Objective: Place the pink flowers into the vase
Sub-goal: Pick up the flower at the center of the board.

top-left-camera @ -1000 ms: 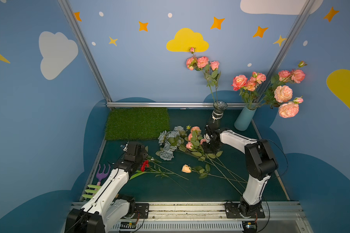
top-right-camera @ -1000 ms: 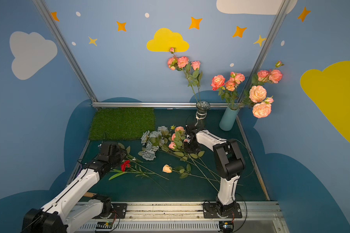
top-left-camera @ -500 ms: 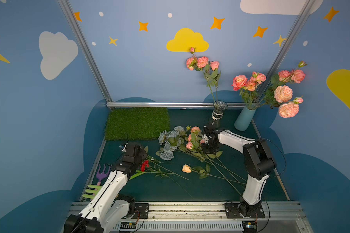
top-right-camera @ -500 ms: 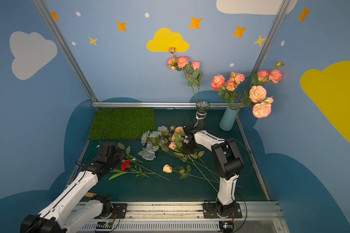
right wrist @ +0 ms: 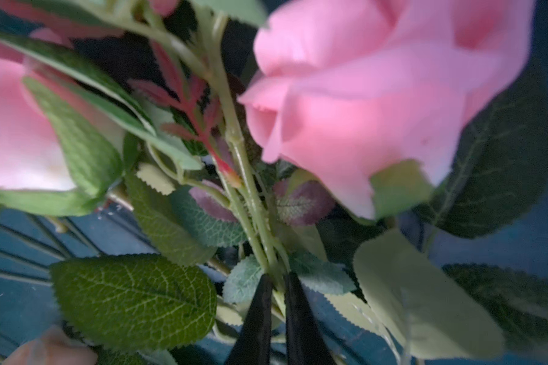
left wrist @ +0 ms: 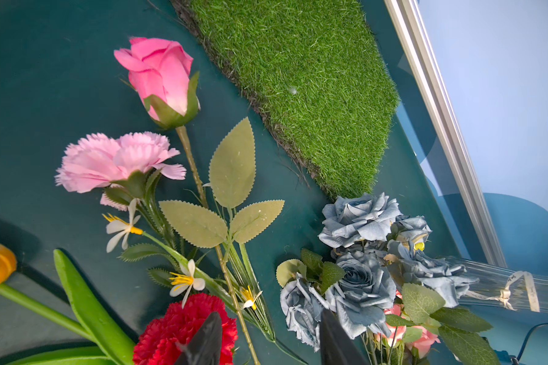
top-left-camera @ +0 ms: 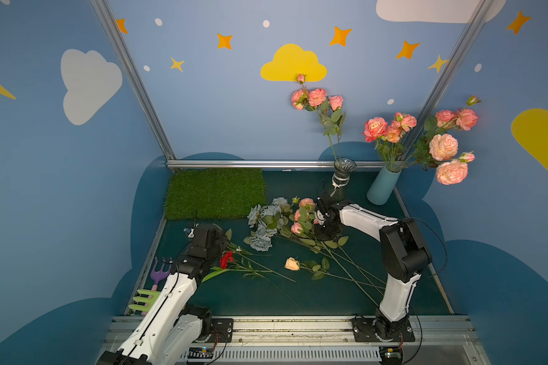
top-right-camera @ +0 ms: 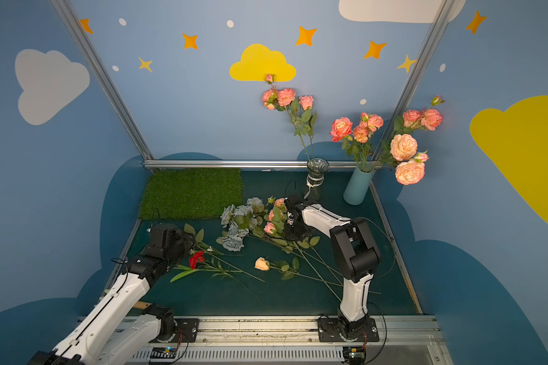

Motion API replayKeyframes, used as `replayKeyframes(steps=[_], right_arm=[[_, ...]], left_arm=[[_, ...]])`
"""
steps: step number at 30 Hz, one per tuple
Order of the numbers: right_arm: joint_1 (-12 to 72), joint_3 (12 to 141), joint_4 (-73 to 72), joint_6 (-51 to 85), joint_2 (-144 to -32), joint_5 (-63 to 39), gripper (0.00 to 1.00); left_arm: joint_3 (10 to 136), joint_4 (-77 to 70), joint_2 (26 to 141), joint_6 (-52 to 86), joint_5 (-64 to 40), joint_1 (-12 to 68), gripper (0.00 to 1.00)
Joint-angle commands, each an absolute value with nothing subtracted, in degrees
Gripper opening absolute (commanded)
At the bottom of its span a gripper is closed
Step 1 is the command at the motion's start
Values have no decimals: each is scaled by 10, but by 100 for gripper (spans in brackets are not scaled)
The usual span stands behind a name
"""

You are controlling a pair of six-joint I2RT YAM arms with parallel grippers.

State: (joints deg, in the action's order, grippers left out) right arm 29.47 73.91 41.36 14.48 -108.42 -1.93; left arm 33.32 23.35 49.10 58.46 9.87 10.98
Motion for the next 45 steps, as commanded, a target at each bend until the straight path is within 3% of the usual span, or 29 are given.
replayKeyframes(steps=[1,13,18,33,45], right_arm=[[298,742,421,141,-1096,-21,16],[301,741,410,141,-1131,-22,17],[303,740,409,139,-1120,-11,0],[323,779,425,99,-1028,84,0],[334,766,275,55,-936,187,0]], left_arm=[[348,250,482,576,98,109,51],[343,252,475,577,96,108,51],[342,252,472,577,96,108,51],[342,247,466,579,97,108,51],[332,224,463,579,89,109,51]])
